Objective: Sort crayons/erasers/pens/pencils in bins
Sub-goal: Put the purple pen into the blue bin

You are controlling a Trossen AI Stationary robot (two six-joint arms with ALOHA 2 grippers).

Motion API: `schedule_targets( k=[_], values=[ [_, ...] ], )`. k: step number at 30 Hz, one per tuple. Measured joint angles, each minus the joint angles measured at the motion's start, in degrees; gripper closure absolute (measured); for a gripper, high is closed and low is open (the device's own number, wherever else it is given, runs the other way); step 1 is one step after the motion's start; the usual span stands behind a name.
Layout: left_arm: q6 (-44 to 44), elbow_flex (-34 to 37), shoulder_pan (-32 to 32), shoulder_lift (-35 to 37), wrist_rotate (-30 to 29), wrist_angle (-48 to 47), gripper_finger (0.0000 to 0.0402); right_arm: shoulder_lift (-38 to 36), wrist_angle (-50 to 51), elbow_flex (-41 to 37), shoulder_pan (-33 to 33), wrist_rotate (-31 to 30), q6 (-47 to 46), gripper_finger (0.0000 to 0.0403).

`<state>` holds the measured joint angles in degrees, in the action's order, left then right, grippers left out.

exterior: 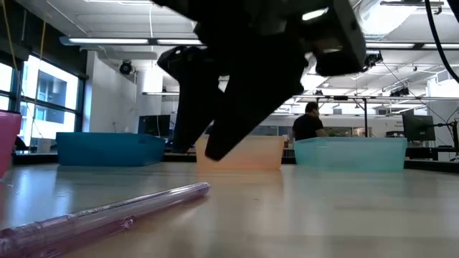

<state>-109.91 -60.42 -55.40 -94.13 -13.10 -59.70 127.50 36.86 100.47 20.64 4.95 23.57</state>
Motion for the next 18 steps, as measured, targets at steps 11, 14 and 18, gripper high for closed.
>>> schedule_targets(
  k=[11, 14, 18],
  values=[
    [-0.3, 0.0, 0.0, 0.0, -0.1, 0.0, 0.0300, 1.6, -1.4, 0.0, 0.0, -1.3, 1.2, 0.0213],
    [-0.4, 0.0, 0.0, 0.0, -0.2, 0.0, 0.0300, 1.6, -3.8, 0.0, 0.0, 1.3, 1.2, 0.0213],
    [-0.4, 0.0, 0.0, 0.0, -0.2, 0.0, 0.0300, 2.3, -4.5, 0.0, 0.1, 2.7, 1.5, 0.0213]
  ],
)
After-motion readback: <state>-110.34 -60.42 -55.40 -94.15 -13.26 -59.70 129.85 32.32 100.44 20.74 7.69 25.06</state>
